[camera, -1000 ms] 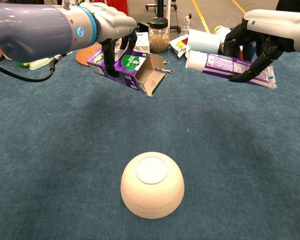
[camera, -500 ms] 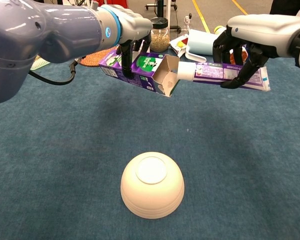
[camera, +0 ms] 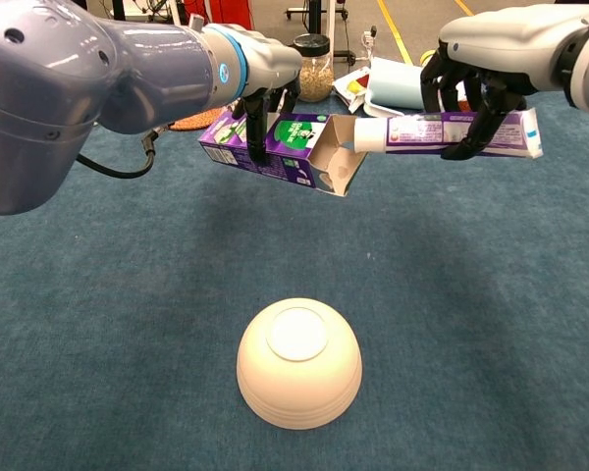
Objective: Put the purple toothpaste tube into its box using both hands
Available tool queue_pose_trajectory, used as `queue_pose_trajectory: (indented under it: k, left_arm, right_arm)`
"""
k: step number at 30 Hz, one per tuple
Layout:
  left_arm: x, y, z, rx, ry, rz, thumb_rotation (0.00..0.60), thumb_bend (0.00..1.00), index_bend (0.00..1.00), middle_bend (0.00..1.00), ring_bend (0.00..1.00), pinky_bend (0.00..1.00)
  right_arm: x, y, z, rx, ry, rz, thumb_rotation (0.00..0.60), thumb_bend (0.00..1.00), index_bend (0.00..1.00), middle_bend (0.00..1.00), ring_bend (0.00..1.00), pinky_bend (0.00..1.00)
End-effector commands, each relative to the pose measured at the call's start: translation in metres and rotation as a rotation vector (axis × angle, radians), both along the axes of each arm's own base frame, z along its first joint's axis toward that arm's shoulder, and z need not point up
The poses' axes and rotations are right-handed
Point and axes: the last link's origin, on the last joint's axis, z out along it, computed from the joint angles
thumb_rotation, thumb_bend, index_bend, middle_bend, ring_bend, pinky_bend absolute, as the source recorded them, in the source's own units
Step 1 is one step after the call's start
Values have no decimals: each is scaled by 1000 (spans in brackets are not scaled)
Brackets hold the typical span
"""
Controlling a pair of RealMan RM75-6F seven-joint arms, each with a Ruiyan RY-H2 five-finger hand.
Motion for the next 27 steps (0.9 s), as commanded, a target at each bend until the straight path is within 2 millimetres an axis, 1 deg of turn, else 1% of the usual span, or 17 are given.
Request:
queue_pose_trajectory:
  k: [1, 8, 14, 27]
  left_arm:
    - [2, -1, -1, -4, -11, -2, 600, 253, 618, 568, 592, 820]
    - [7, -3, -3, -2, -19, 4, 600, 253, 618, 568, 592, 820]
    - [11, -1, -4, -1, -63, 22, 600, 254, 618, 568, 592, 820]
    - [16, -5, -5, -25, -114, 32, 600, 253, 618, 568, 592, 820]
  right_arm:
    - [2, -2, 1, -8, 27, -18, 600, 488, 563, 589, 573, 719]
    - [11, 5, 0, -8, 61, -26, 600, 492, 565, 591, 574, 719]
    - [16, 11, -1, -3, 76, -33, 600, 500, 568, 593, 576, 719]
    - [18, 10, -10, -13, 88, -63, 600, 501, 568, 594, 577, 721]
